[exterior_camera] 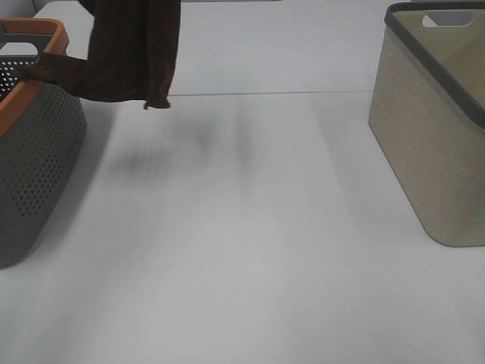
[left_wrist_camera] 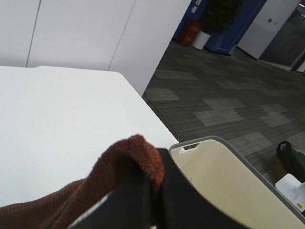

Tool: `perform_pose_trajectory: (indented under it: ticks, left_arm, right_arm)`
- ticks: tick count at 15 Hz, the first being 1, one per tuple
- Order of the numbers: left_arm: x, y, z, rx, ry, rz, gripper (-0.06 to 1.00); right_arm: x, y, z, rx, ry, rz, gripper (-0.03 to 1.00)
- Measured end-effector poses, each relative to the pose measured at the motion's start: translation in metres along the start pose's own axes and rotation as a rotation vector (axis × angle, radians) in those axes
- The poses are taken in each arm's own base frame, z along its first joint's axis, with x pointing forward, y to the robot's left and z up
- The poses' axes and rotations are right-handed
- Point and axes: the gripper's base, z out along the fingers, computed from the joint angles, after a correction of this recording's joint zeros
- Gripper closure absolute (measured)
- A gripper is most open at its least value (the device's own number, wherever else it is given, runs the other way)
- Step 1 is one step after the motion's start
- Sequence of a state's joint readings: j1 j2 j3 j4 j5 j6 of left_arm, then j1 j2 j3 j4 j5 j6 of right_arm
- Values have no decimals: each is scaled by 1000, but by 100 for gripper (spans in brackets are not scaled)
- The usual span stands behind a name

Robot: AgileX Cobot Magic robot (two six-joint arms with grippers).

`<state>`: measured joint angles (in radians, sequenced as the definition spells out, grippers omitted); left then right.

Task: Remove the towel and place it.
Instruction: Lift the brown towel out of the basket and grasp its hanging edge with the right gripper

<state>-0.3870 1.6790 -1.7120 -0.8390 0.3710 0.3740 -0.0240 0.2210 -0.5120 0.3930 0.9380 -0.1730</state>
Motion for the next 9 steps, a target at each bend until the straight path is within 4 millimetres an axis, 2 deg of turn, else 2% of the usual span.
perform_pose_trajectory:
  ticks: [2,4,6,9]
  left_arm:
    - [18,-12,18,17,19,28,94]
    - [29,-23,26,32,28,72,94]
    - [31,-31,28,38,12,94,94]
    - [32,-35,29,41,-2,104,94]
  right_arm:
    - [-17,6,16,-120,6,-9,35]
    - [-32,11,33,-248,3,-27,35]
    - [-44,11,51,-328,3,-67,35]
    - [-53,1,82,-341,54,-128,35]
